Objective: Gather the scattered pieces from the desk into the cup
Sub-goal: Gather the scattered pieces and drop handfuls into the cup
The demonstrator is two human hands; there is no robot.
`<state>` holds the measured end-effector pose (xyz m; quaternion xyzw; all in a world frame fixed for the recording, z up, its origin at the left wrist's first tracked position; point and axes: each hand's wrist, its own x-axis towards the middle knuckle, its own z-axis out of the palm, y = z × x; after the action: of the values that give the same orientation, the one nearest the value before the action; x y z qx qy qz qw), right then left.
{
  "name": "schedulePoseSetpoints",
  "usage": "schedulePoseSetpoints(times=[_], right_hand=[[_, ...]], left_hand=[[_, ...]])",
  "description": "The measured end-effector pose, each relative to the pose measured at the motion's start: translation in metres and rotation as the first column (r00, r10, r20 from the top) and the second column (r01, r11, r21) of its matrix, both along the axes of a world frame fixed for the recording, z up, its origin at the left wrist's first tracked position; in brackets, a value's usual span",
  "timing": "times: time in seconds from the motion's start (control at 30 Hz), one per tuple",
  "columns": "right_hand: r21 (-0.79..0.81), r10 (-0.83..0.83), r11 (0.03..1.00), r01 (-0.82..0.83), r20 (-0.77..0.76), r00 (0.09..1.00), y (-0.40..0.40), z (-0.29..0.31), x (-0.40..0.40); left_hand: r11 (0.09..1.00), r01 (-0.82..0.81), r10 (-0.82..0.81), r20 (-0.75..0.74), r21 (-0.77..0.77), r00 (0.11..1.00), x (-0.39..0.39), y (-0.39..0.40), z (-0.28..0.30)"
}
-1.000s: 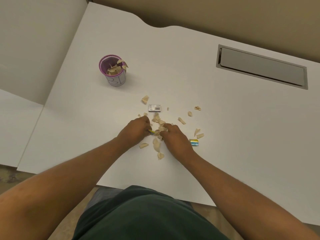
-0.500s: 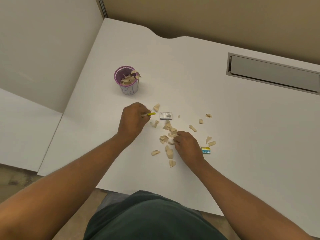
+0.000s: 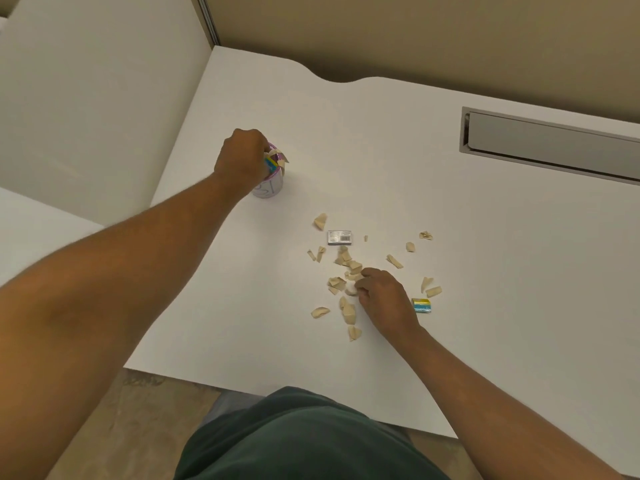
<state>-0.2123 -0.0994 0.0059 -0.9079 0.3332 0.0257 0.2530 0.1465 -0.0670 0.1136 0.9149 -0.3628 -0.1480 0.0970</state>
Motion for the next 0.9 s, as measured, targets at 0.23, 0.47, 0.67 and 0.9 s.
schedulePoseSetpoints(times=[0.23, 0.47, 0.67, 0.9], right_hand=[[0.082, -0.14, 0.988, 0.132, 0.101, 0.985, -0.001, 0.013, 0.008], [0.34, -0.404, 0.897, 0.282, 0.375, 0.834, -0.002, 0.08, 0.076], [0.258, -0.204, 0.963, 0.078, 0.506, 0.838, -0.024, 0.121, 0.196], [-0.054, 0.217, 0.976, -0.21, 0.278, 0.936, -0.039, 0.108, 0.289]], left_hand=[[0.98, -0.036, 0.041, 0.017, -0.198, 0.999, 0.0, 0.01, 0.018], [0.957, -0.133, 0.097, -0.146, -0.258, 0.984, -0.058, 0.079, -0.018], [0.986, 0.114, -0.085, -0.221, 0.121, 0.972, -0.097, 0.124, -0.082], [0.919, 0.286, -0.247, -0.172, 0.27, 0.954, -0.105, 0.136, -0.101]])
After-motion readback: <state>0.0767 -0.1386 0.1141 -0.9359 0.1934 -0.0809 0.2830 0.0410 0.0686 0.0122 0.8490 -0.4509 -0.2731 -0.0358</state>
